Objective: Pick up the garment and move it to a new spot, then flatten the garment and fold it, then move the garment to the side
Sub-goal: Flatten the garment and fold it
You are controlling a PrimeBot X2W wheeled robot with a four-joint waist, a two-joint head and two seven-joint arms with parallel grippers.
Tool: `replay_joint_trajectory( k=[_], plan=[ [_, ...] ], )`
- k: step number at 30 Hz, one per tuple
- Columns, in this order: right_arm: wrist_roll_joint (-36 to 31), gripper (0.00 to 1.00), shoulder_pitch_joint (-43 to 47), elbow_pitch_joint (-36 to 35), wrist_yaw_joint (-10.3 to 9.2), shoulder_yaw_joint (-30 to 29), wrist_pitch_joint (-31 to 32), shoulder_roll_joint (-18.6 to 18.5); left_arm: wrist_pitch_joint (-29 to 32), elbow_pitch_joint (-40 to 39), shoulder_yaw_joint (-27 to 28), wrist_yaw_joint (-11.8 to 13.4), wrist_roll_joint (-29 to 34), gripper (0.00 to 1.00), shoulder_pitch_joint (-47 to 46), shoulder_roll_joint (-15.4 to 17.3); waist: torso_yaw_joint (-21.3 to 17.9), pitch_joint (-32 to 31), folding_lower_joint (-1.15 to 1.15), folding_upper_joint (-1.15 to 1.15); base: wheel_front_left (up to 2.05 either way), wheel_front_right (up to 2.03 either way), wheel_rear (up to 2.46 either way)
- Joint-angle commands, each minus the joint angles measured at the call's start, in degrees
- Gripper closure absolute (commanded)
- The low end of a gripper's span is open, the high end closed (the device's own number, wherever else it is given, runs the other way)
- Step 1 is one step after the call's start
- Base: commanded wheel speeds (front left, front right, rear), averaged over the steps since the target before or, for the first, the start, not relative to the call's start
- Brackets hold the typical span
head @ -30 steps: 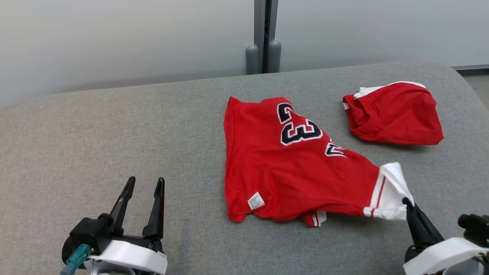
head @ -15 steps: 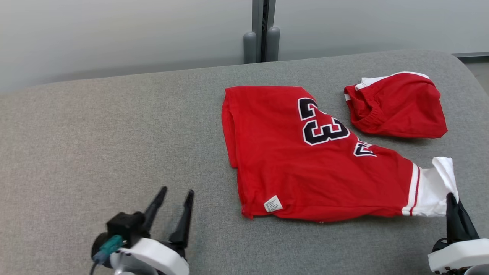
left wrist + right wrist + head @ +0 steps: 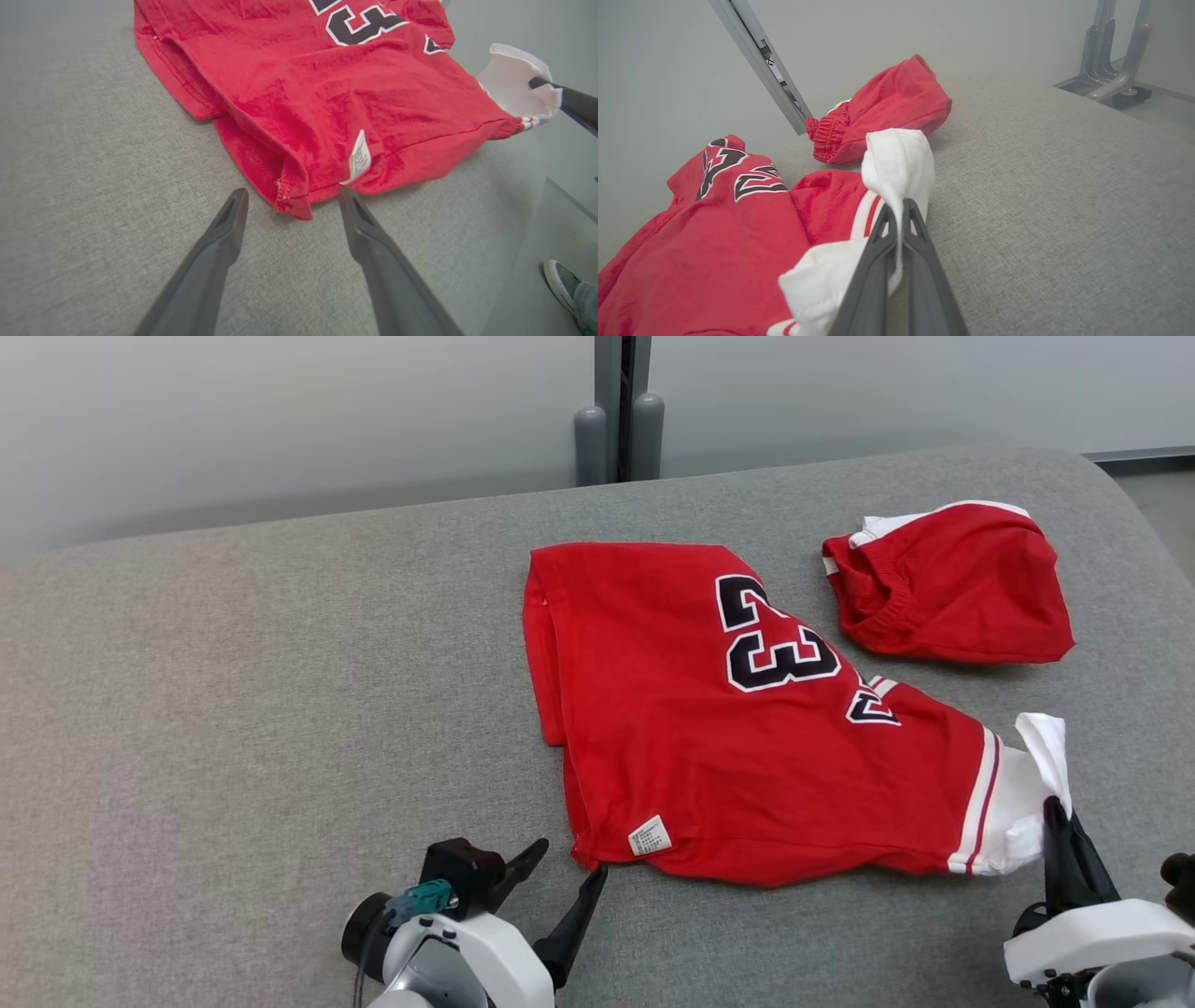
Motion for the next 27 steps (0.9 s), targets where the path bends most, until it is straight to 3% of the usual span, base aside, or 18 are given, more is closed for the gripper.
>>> replay_joint_trajectory(
  k=[1,6,7,8,9,10,27],
  plan=[
    [0.29,1.0,-0.78,0.2,0.04,0.36,-0.6,-0.32,0.56,0.4,-0.47,-0.08,-0.3,0.0,-1.1,0.46,-0.31,0.05,0.0,0.0,0.0,0.0,0.0],
    [0.5,1.0,-1.69,1.65,0.04,1.19,-1.33,-0.32,1.87,2.45,-1.66,0.41,0.32,0.0,-2.67,0.16,-1.17,0.22,0.0,0.0,0.0,0.0,0.0],
    [0.4,0.92,-1.72,1.87,0.04,1.23,-1.36,-0.31,1.84,2.83,-1.74,0.46,0.32,0.0,-2.97,0.07,-1.33,0.27,0.0,0.0,0.0,0.0,0.0],
    [0.4,0.76,-1.77,2.27,0.04,1.18,-1.26,-0.31,1.87,3.22,-1.81,0.59,0.2,0.0,-3.28,-0.02,-1.51,0.36,0.0,0.0,0.0,0.0,0.0],
    [0.2,0.51,-1.77,2.61,0.04,1.01,-1.29,-0.31,1.97,3.58,-1.9,0.67,0.07,0.0,-3.6,-0.09,-1.65,0.43,0.0,0.0,0.0,0.0,0.0],
    [-0.11,0.0,-1.84,2.94,0.03,0.72,-1.35,-0.31,2.07,3.83,-1.95,0.77,-0.05,0.0,-3.85,-0.15,-1.82,0.54,0.0,0.0,0.0,0.0,0.0],
    [-3.24,0.0,-3.53,4.42,0.04,-3.71,-2.98,-0.3,1.46,7.4,-1.78,2.4,-0.75,0.0,-5.11,0.15,-3.37,1.32,0.0,0.0,0.0,0.0,0.0]
  ],
)
